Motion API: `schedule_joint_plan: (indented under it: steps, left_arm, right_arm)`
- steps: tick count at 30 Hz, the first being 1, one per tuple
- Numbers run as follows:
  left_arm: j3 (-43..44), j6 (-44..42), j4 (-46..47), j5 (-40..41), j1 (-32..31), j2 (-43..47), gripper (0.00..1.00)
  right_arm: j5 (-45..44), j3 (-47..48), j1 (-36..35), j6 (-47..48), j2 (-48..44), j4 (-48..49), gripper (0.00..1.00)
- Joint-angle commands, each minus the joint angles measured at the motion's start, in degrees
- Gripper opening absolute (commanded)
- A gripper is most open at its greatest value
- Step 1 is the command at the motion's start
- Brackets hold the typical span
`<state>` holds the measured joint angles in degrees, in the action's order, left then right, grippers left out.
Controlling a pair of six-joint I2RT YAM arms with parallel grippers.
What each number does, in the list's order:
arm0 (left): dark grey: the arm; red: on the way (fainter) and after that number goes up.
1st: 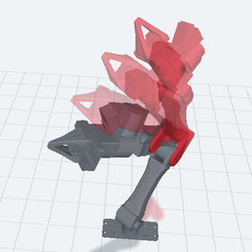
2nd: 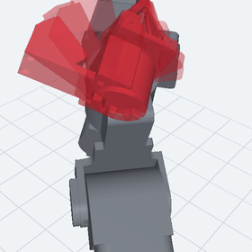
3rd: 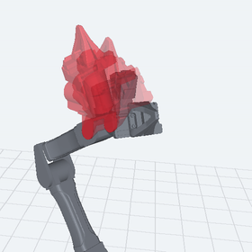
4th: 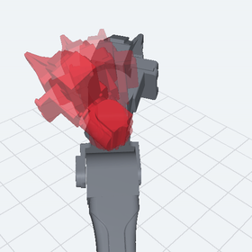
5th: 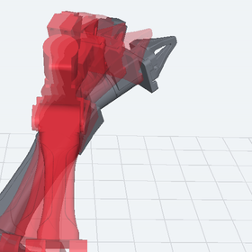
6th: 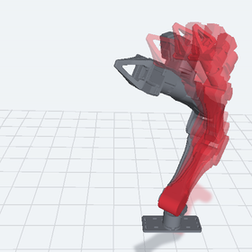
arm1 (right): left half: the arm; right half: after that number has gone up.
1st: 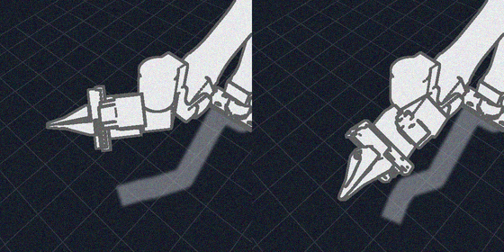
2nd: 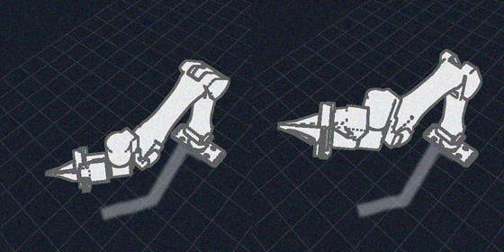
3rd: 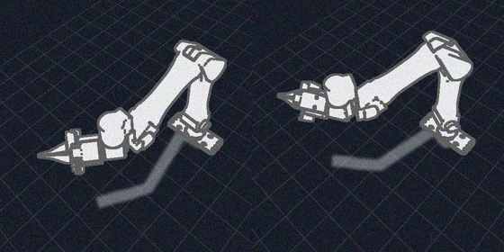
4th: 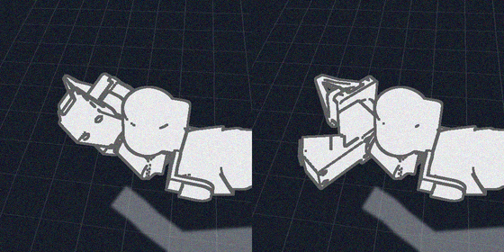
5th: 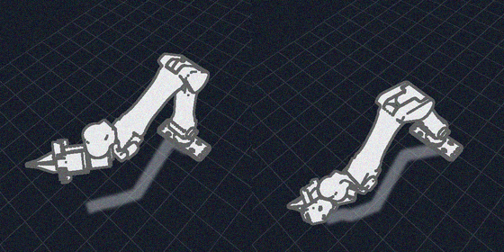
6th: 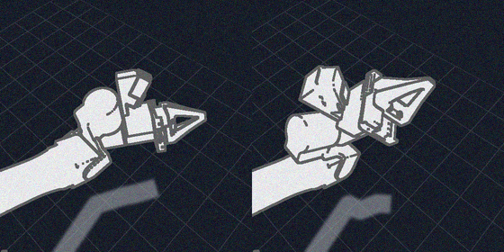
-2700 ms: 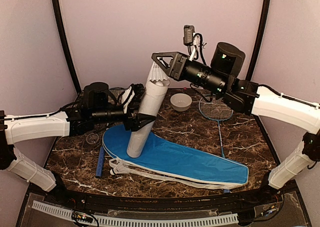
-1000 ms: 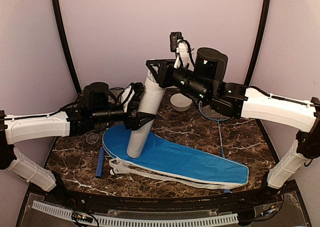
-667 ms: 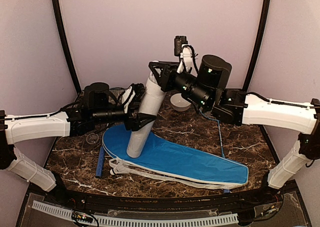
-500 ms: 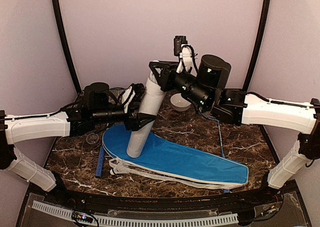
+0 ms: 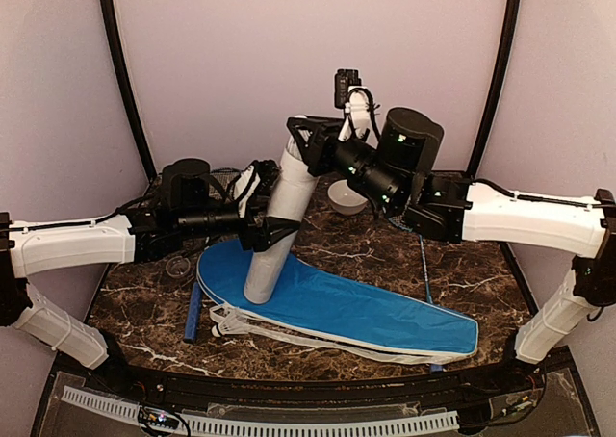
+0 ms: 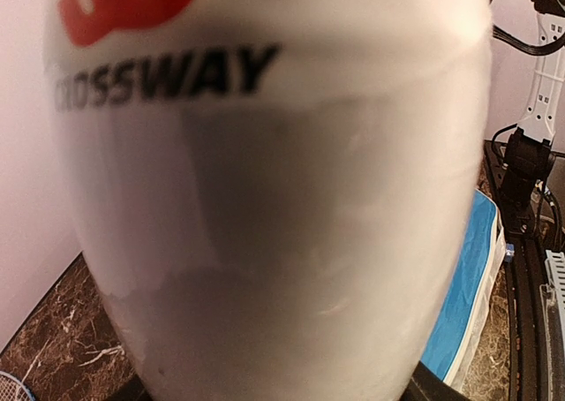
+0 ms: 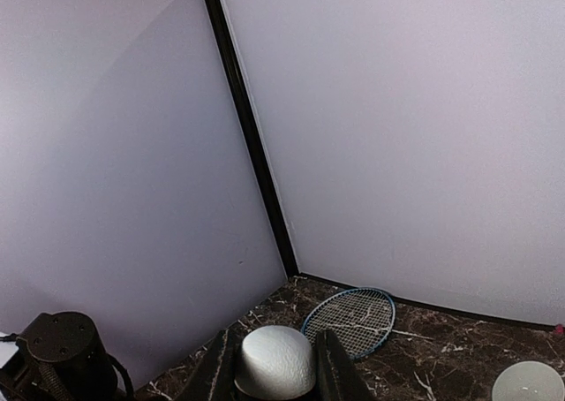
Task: Pack up the badminton gear
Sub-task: Place the shuttlecock in the shuttle tube.
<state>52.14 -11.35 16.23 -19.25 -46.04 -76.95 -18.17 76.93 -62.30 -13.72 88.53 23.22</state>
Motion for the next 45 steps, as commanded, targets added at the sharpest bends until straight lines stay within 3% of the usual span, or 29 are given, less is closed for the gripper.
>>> schedule_joint_plan:
  steps: [1, 15, 25, 30, 35, 45]
  left_arm:
    - [-0.5, 1.1, -1.2, -2.3, -0.8, 0.0, 0.68]
    - [0.2, 3.9, -1.2, 0.3, -0.7, -0.4, 0.68]
    - [0.4, 2.9, -1.7, 0.9, -0.7, -0.8, 0.68]
    - [0.3, 2.8, -1.7, 0.2, -0.7, -0.9, 0.68]
    - [-0.1, 1.7, -1.8, -0.8, -0.7, -0.8, 0.68]
    - [-0.2, 0.2, -2.0, -1.5, -0.8, -1.2, 0.68]
  right_arm:
    - [-1.3, -1.8, -0.1, 0.6, -0.3, 1.5, 0.05]
    - [-0.6, -12.5, -1.6, -0.4, -5.6, 7.8, 0.06]
    - [-0.2, -13.3, -2.4, -1.0, -5.9, 8.4, 0.10]
    - [0.5, -14.3, -3.1, -1.7, -7.3, 7.1, 0.18]
    - [1.7, -14.9, -3.2, -2.9, -9.3, 4.9, 0.37]
    - [3.2, -14.1, -3.2, -3.2, -12.3, -0.1, 0.59]
